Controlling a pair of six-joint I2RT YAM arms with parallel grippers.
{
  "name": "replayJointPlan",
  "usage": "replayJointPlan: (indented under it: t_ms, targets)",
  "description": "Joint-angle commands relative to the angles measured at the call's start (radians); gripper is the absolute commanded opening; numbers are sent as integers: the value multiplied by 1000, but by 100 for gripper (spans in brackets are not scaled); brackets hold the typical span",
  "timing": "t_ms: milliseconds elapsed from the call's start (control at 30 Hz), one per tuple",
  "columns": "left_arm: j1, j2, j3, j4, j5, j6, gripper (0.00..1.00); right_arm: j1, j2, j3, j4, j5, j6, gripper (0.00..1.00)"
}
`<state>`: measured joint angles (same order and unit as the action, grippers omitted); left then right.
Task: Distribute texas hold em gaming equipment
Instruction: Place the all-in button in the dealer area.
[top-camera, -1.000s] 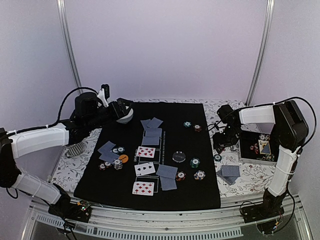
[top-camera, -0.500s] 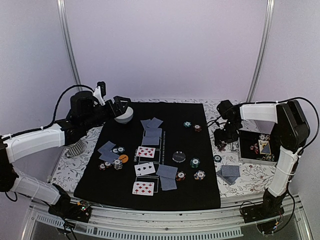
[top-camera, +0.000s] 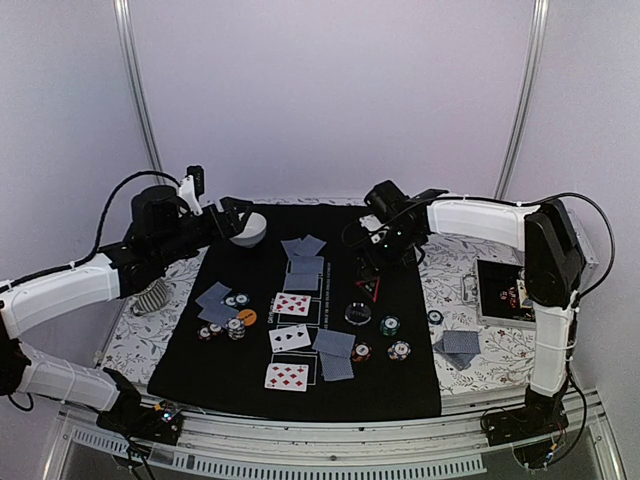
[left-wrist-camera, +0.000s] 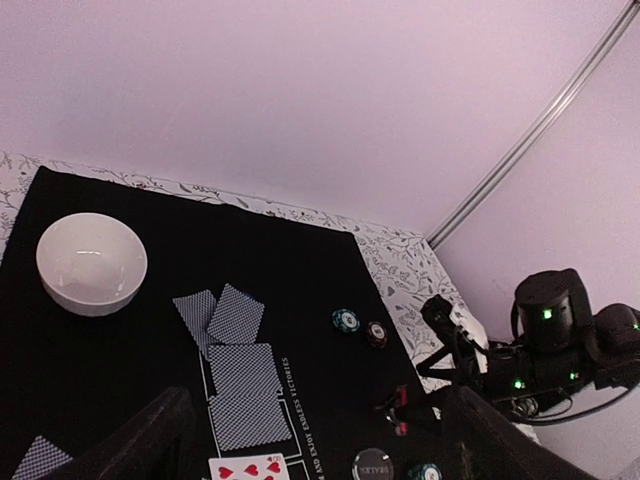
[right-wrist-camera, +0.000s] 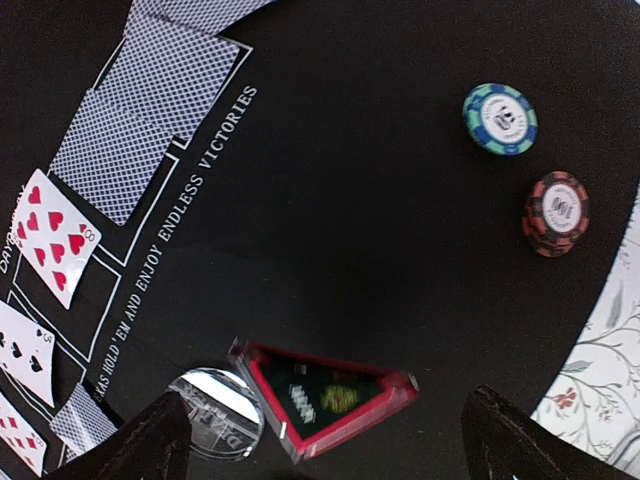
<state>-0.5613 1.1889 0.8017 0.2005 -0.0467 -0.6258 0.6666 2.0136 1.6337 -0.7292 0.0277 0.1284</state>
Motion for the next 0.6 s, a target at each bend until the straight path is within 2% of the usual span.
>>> replayJointPlan:
  t_ms: [0, 200, 300, 433, 500, 567]
  targets:
    - [-3, -27, -16, -38, -2, 41, 88, 5, 25, 52, -41, 13, -1, 99]
    - [3, -36, -5, -58, 13, 74, 89, 3, -104, 40, -55, 35, -15, 99]
    - [4, -43, -2, -73, 14, 92, 89, -22, -195, -22, -48, -20, -24, 99]
    - [6, -35, -9, -82, 21, 104, 90, -80, -259, -138, -33, -279, -33, 99]
    - [10, 1, -1, -47, 46, 109, 92, -103, -226, -94, -8, -429, -51, 99]
    - [30, 83, 68, -20, 124, 120, 93, -142, -164, 24, 29, -604, -68, 99]
